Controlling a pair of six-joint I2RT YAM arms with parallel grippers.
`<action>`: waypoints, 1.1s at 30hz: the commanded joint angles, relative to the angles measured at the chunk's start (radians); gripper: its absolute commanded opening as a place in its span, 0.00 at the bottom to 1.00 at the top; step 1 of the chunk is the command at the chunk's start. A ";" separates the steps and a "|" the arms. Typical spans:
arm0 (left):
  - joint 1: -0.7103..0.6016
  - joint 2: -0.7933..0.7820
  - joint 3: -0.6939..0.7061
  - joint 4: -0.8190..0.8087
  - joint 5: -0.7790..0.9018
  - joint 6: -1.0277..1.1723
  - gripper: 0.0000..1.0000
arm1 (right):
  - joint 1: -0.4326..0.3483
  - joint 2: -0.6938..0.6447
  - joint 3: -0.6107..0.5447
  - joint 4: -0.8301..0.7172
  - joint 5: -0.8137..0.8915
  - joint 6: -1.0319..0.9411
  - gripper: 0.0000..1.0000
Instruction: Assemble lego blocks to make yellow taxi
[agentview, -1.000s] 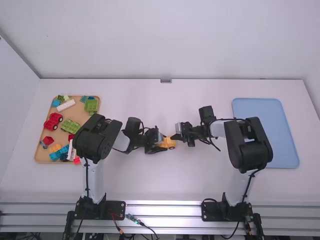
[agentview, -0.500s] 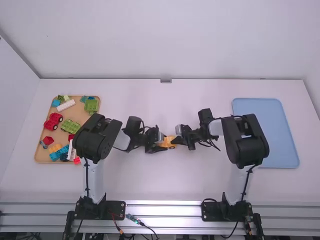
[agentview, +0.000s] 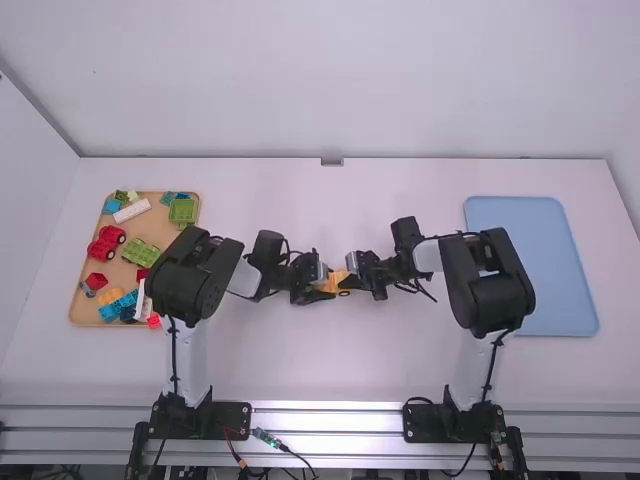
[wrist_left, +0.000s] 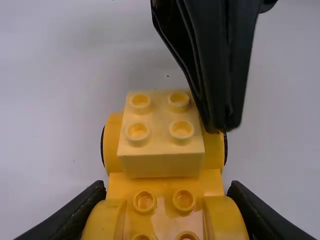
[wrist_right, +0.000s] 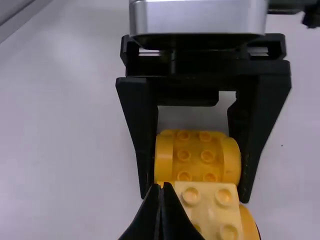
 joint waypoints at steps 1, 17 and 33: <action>-0.003 0.034 -0.032 -0.039 -0.112 0.013 0.09 | -0.011 0.018 0.018 -0.048 -0.026 -0.068 0.00; -0.003 0.034 -0.056 -0.031 -0.112 0.035 0.07 | -0.008 0.018 0.164 -0.423 -0.018 -0.413 0.00; 0.002 0.034 -0.058 -0.017 -0.111 0.012 0.07 | 0.014 0.018 0.027 0.018 0.024 -0.045 0.00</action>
